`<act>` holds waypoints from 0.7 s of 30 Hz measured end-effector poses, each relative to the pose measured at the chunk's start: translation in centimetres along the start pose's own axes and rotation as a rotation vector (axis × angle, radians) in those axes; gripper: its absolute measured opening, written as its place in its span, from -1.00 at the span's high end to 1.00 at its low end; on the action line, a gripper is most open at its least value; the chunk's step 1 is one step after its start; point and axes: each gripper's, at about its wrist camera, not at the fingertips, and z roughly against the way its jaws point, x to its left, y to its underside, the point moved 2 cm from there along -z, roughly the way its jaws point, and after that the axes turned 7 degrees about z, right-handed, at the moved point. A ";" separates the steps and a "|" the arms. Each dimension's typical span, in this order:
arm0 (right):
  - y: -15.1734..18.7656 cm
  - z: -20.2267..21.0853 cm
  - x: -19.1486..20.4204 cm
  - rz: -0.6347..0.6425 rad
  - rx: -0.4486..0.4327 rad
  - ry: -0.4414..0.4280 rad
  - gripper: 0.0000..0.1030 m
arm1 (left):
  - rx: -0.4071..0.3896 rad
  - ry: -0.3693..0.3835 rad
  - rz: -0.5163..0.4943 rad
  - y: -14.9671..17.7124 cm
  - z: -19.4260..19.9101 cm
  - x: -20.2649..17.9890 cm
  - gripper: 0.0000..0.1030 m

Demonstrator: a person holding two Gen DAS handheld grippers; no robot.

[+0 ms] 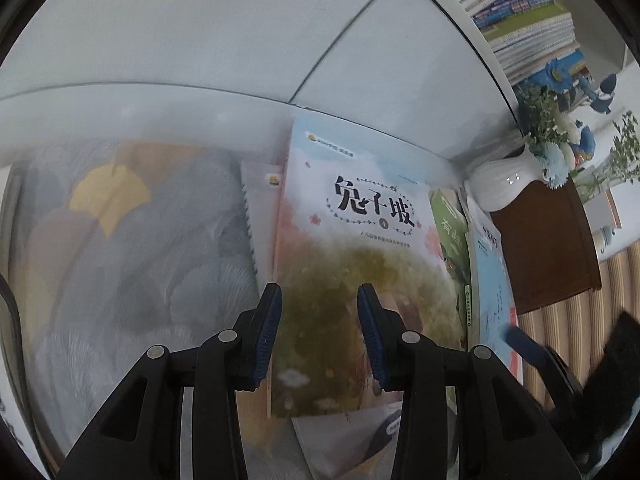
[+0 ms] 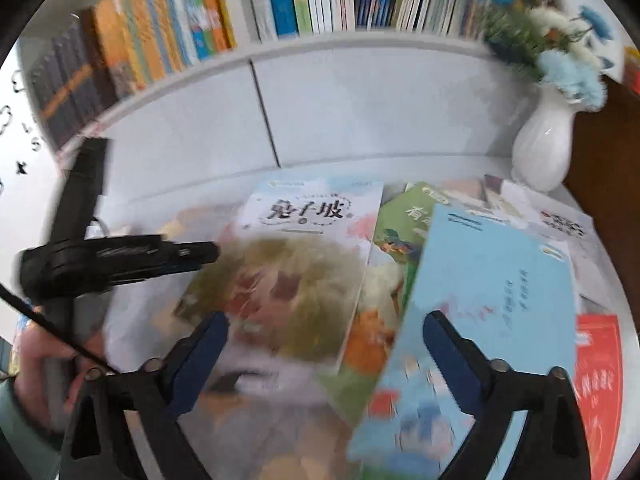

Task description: Organize books

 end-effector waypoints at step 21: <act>-5.0 -9.5 -1.3 -0.106 0.189 0.004 -0.70 | 0.022 -0.058 -0.036 -3.2 -3.0 -1.4 0.21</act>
